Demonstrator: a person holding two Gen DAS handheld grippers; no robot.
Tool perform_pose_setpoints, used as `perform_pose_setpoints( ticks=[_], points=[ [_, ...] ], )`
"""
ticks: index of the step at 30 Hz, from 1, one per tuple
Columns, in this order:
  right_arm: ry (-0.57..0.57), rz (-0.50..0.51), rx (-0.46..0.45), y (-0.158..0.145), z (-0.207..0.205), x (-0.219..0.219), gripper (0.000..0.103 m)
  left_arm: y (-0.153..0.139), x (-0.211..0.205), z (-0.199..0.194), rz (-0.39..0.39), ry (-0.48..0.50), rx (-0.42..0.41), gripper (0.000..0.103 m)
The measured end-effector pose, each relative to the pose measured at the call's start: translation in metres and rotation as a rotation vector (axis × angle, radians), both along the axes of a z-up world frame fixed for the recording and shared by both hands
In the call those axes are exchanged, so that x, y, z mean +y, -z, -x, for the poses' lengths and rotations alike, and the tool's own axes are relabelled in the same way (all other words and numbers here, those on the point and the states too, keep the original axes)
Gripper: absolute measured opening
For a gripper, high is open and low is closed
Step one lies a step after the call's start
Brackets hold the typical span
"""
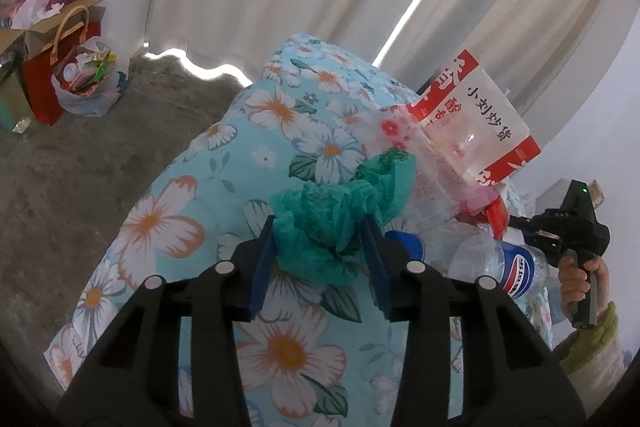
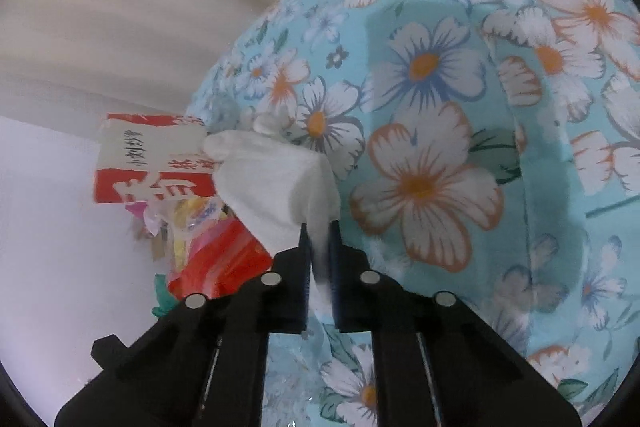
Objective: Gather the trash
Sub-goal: 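Grasp the crumpled teal plastic bag with the left tool while the right tool grasps a white tissue, then carry the teal bag and the white tissue over the blue wastebasket with both tools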
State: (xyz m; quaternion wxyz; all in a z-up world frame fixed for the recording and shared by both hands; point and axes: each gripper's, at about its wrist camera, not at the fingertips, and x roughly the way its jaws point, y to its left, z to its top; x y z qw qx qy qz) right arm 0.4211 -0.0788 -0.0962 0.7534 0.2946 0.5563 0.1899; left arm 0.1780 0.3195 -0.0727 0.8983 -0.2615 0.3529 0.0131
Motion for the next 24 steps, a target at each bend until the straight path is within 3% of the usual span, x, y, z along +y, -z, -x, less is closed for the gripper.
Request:
perform_pose_setpoints(
  ticks=[5, 12, 24],
  points=[
    [0.026, 0.003, -0.081, -0.027, 0.015, -0.014, 0.006, -0.002, 0.005, 0.004, 0.026, -0.016, -0.017, 0.029],
    [0.075, -0.009, -0.167, -0.059, 0.043, -0.038, 0.006, -0.011, 0.013, 0.012, 0.032, -0.050, -0.055, 0.026],
    [0.131, -0.077, -0.315, -0.114, 0.098, -0.071, 0.006, -0.057, 0.015, 0.040, 0.014, -0.085, -0.197, 0.024]
  ],
)
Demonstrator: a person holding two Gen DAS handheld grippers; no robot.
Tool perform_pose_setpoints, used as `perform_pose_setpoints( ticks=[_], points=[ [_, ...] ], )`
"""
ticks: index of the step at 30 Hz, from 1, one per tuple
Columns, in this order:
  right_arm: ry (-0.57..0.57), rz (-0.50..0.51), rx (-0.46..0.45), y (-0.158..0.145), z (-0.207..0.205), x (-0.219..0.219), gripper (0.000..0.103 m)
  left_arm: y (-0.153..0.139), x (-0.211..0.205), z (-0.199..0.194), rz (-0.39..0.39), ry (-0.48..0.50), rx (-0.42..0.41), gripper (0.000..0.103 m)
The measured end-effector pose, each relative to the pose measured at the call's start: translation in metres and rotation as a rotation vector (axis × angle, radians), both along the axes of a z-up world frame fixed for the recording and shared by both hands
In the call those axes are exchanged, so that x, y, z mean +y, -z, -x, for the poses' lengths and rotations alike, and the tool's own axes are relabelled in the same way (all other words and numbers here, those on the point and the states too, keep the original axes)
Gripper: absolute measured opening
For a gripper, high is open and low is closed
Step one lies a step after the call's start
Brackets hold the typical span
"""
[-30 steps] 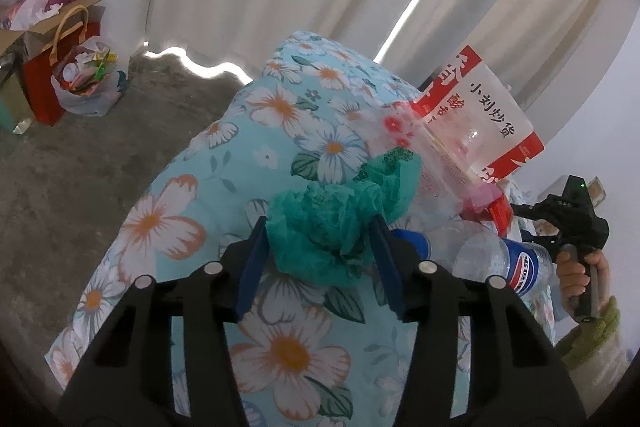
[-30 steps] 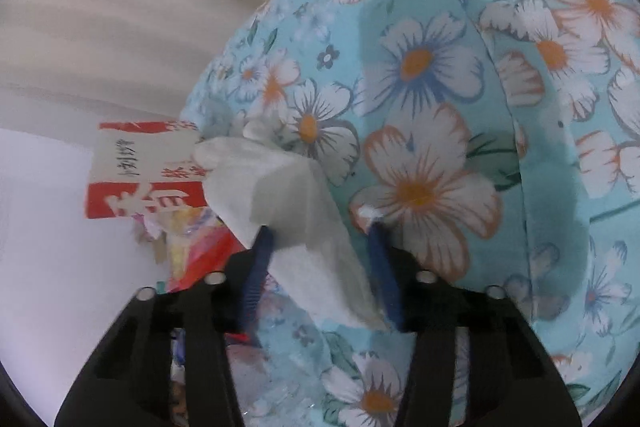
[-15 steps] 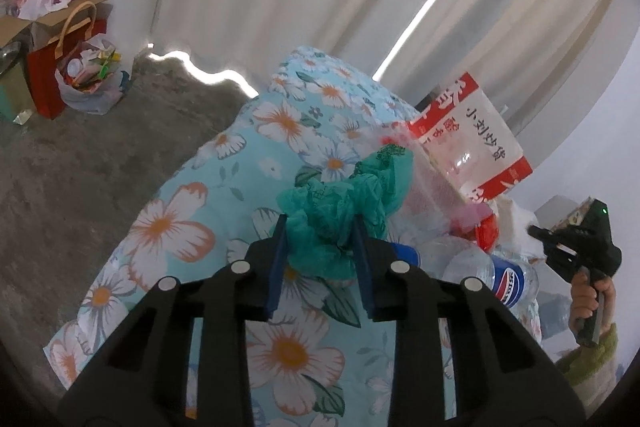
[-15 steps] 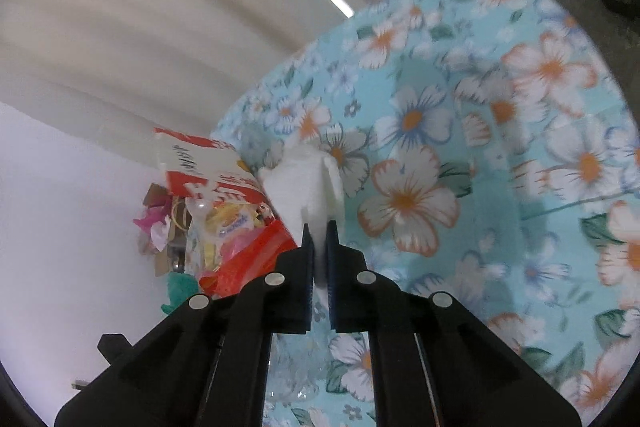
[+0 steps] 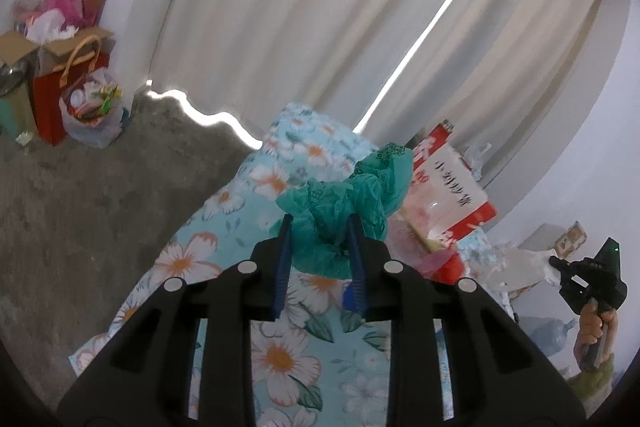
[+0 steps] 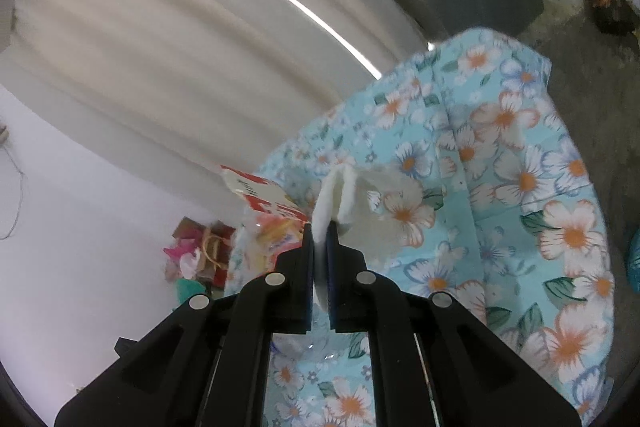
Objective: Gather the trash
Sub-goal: 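Carry the teal bag and the white tissue over the blue wastebasket with both tools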
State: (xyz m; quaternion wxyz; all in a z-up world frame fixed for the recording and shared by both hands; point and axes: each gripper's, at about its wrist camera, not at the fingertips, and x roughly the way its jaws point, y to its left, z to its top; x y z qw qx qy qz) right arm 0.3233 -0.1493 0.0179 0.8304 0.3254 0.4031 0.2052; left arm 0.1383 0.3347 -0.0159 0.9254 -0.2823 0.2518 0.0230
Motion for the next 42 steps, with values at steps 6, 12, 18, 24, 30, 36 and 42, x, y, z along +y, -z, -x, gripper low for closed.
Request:
perform_pose_setpoints(
  ticks=[6, 12, 18, 24, 30, 36, 42],
  points=[
    [0.025, -0.015, -0.069, -0.032, 0.036, -0.024, 0.006, -0.029, -0.015, 0.014, -0.024, 0.032, -0.064, 0.024],
    [0.080, -0.023, -0.121, -0.048, 0.077, -0.056, 0.006, -0.049, -0.053, 0.014, -0.036, 0.155, -0.106, 0.023],
    [0.219, -0.032, -0.152, -0.052, 0.128, -0.107, 0.006, -0.061, -0.118, -0.002, -0.038, 0.365, -0.129, 0.023],
    [0.389, -0.033, -0.143, -0.039, 0.184, -0.171, 0.006, -0.065, -0.209, -0.026, -0.065, 0.593, -0.115, 0.023],
    [0.547, -0.048, -0.099, -0.006, 0.226, -0.235, 0.006, -0.061, -0.339, -0.057, -0.113, 0.860, -0.047, 0.024],
    [0.668, -0.055, 0.001, 0.048, 0.238, -0.292, 0.006, -0.041, -0.474, -0.081, -0.234, 1.076, 0.057, 0.024],
    [0.749, -0.112, 0.132, 0.122, 0.229, -0.355, 0.006, 0.024, -0.631, -0.101, -0.401, 1.257, 0.264, 0.024]
  ],
)
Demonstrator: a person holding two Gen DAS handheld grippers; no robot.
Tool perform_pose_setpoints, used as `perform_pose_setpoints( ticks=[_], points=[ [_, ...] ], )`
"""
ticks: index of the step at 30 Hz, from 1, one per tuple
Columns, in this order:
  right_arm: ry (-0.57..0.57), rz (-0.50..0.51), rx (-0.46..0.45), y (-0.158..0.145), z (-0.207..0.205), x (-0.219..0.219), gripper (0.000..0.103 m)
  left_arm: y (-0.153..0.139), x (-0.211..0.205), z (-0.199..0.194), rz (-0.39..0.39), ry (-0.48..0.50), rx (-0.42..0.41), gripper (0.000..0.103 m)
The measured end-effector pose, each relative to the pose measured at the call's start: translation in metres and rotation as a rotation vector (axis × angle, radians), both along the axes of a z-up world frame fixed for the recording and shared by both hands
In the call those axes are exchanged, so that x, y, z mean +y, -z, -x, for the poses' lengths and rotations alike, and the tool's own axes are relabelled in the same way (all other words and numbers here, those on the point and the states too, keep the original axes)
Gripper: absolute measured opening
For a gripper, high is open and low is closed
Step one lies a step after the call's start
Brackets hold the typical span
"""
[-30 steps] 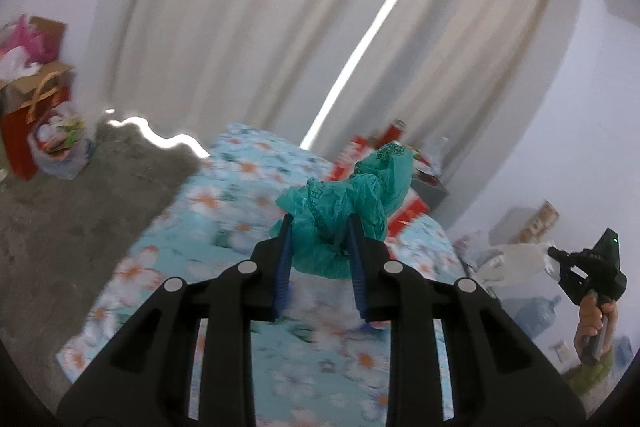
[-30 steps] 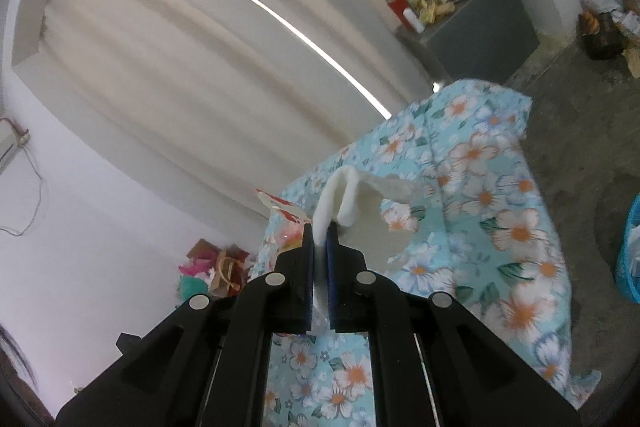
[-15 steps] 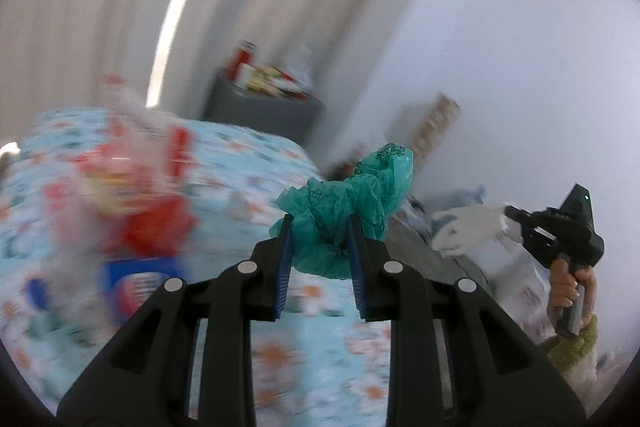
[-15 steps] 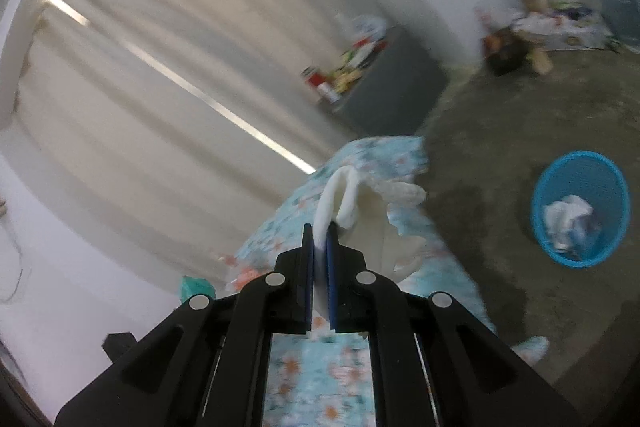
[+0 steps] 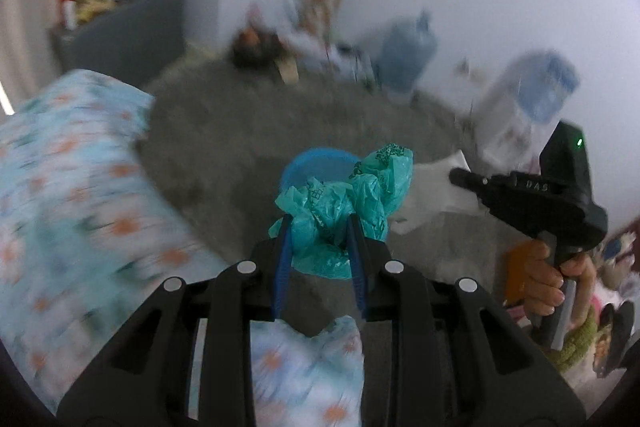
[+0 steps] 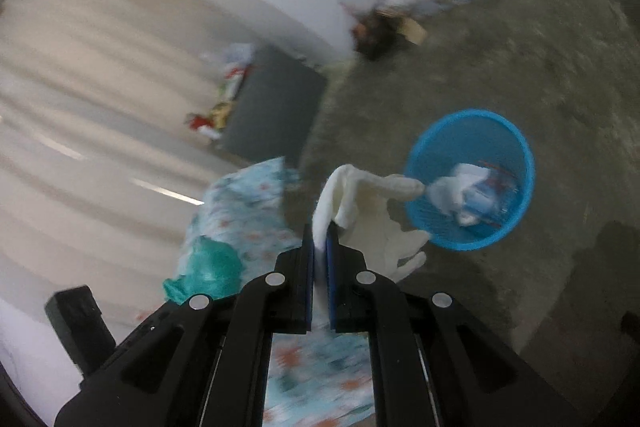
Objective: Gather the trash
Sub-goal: 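Carry the teal bag and the white tissue over the blue wastebasket with both tools, then open both tools to drop the teal bag and tissue into the wastebasket, then move both tools back over the bed toward the remaining trash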
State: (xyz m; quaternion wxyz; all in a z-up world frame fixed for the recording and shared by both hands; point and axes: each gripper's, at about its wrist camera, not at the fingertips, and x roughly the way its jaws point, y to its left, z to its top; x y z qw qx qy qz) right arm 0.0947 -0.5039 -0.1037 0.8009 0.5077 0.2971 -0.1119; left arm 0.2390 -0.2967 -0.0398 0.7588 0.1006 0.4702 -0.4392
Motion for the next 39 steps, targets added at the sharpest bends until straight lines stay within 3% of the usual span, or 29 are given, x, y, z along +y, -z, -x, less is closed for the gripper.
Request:
perform_pose_setpoints(
  ticks=[5, 9, 11, 12, 13, 14, 16, 19, 22, 25, 29, 35, 39],
  points=[
    [0.039, -0.069, 0.099, 0.061, -0.021, -0.051, 0.006, 0.079, -0.096, -0.019, -0.168, 0.042, 0.117, 0.025],
    [0.065, -0.089, 0.180, 0.100, -0.040, -0.082, 0.010, 0.135, -0.152, -0.038, -0.258, 0.037, 0.127, 0.025],
    [0.059, -0.102, 0.231, 0.122, -0.052, -0.096, 0.021, 0.158, -0.171, -0.047, -0.268, 0.048, 0.141, 0.027],
    [0.062, -0.106, 0.277, 0.138, -0.059, -0.103, 0.045, 0.164, -0.178, -0.047, -0.263, 0.048, 0.152, 0.028],
    [0.071, -0.099, 0.324, 0.148, -0.061, -0.108, 0.059, 0.173, -0.186, -0.048, -0.256, 0.045, 0.156, 0.029],
    [0.094, -0.080, 0.390, 0.158, -0.062, -0.112, 0.059, 0.178, -0.190, -0.047, -0.254, 0.039, 0.152, 0.034],
    [0.102, -0.082, 0.405, 0.166, -0.060, -0.116, 0.059, 0.182, -0.193, -0.051, -0.232, 0.010, 0.156, 0.039],
    [0.149, -0.083, 0.353, 0.160, -0.046, -0.115, 0.061, 0.172, -0.188, -0.046, -0.170, -0.003, 0.186, 0.042],
    [0.187, -0.064, 0.319, 0.150, -0.034, -0.114, 0.063, 0.149, -0.188, -0.039, -0.110, 0.017, 0.127, 0.048],
    [0.231, -0.052, 0.263, 0.128, -0.016, -0.106, 0.063, 0.125, -0.182, -0.035, -0.057, 0.001, 0.135, 0.050],
    [0.261, 0.038, 0.223, 0.085, 0.003, -0.082, 0.064, 0.082, -0.163, -0.027, 0.031, -0.007, 0.140, 0.054],
    [0.238, 0.184, 0.182, 0.020, 0.011, -0.025, 0.077, -0.012, -0.088, -0.001, 0.217, -0.055, 0.040, 0.060],
    [0.176, 0.286, 0.163, -0.019, 0.005, 0.021, 0.087, -0.067, -0.021, 0.019, 0.284, -0.103, -0.064, 0.068]
  ],
)
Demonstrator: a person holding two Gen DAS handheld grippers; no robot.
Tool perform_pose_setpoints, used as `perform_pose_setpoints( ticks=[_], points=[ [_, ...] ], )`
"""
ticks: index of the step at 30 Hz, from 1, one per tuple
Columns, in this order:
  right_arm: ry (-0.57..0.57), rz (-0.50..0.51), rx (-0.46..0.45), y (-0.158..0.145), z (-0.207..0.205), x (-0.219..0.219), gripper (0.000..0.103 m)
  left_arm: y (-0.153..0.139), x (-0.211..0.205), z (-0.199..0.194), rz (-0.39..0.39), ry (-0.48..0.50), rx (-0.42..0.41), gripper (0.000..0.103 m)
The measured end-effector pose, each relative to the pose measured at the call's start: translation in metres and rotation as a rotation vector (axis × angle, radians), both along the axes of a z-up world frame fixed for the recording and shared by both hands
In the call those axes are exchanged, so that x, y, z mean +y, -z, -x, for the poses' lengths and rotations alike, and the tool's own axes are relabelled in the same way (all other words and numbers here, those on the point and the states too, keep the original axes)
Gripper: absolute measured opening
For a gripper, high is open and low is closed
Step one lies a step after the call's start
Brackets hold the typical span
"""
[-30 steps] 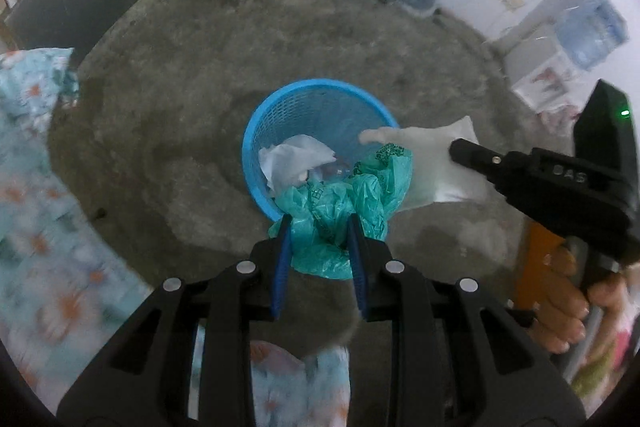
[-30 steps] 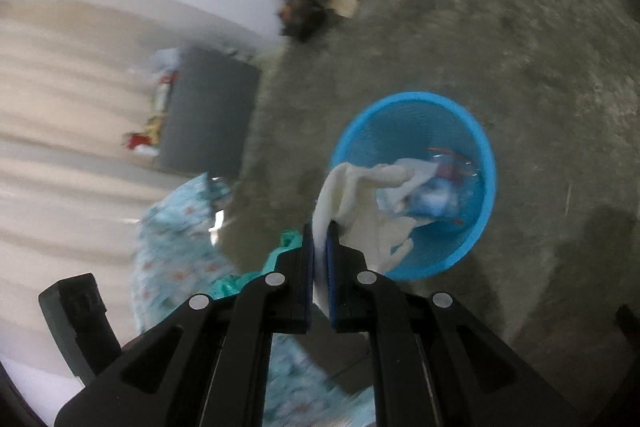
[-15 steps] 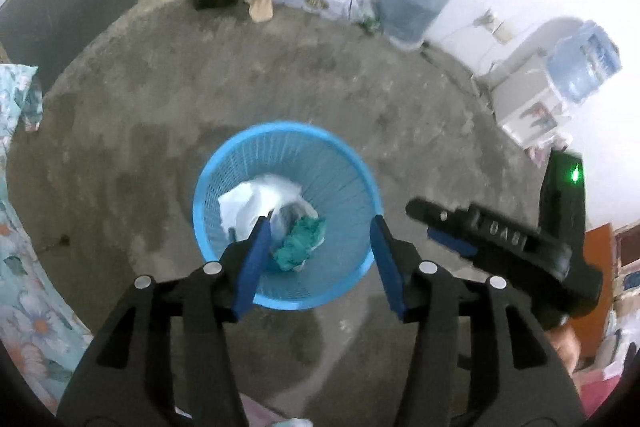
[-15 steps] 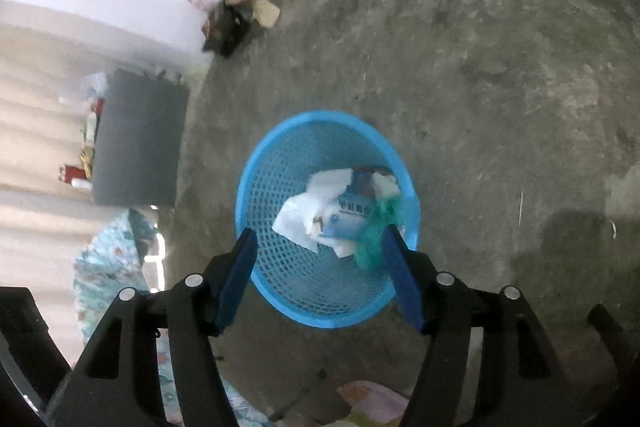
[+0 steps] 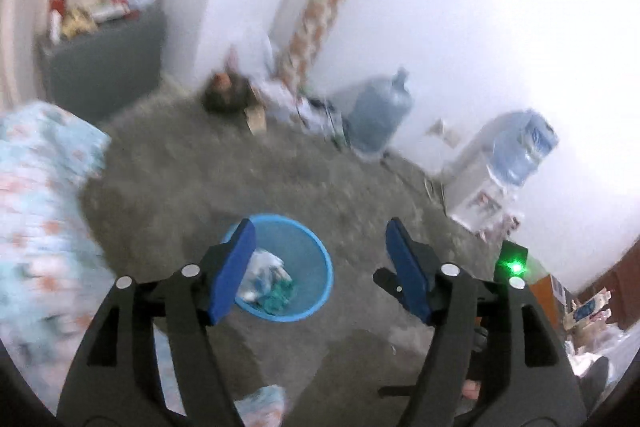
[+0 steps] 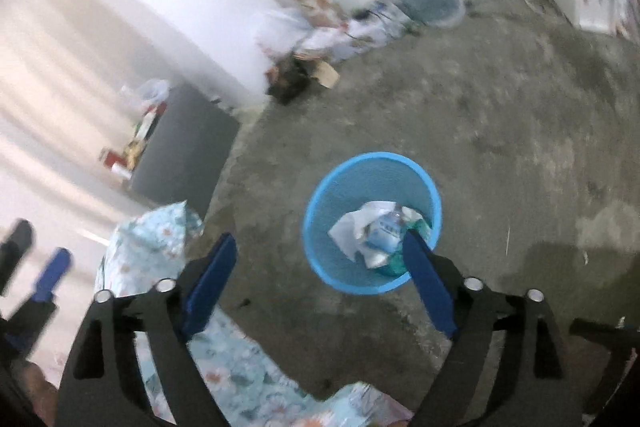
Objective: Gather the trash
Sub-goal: 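Move both tools back over the bed toward the remaining trash, then grasp the clear red-printed plastic bag with the left tool while the right tool grasps the red wrapper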
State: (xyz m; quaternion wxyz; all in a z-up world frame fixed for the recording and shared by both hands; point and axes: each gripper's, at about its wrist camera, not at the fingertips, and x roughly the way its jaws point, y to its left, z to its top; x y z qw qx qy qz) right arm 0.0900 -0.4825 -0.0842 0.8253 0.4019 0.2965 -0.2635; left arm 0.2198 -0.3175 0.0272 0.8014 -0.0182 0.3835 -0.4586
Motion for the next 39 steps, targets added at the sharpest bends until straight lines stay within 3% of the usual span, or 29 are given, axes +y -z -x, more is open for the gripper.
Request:
perform_pose_setpoints(
  ticks=[6, 12, 19, 27, 30, 34, 39],
  points=[
    [-0.141, 0.135, 0.017, -0.047, -0.018, 0.074, 0.094, -0.045, 0.114, 0.036, 0.018, -0.140, -0.133, 0.076],
    [-0.269, 0.230, 0.042, -0.072, -0.035, 0.142, 0.096, -0.060, 0.210, 0.062, 0.007, -0.290, -0.206, 0.080],
    [-0.389, 0.392, 0.119, -0.089, -0.053, 0.229, 0.096, -0.061, 0.310, 0.078, 0.030, -0.470, -0.210, 0.081],
    [-0.560, 0.638, 0.133, -0.112, -0.064, 0.306, 0.096, -0.064, 0.418, 0.089, 0.050, -0.692, -0.216, 0.081],
    [-0.611, 0.601, 0.066, -0.122, -0.068, 0.313, 0.096, -0.064, 0.461, 0.094, 0.052, -0.792, -0.218, 0.081],
    [-0.717, 0.431, -0.084, -0.131, -0.076, 0.315, 0.096, -0.058, 0.512, 0.095, 0.046, -0.898, -0.196, 0.081],
    [-0.788, 0.226, -0.105, -0.127, -0.096, 0.321, 0.096, -0.041, 0.552, 0.088, 0.056, -0.959, -0.144, 0.081]
  ],
)
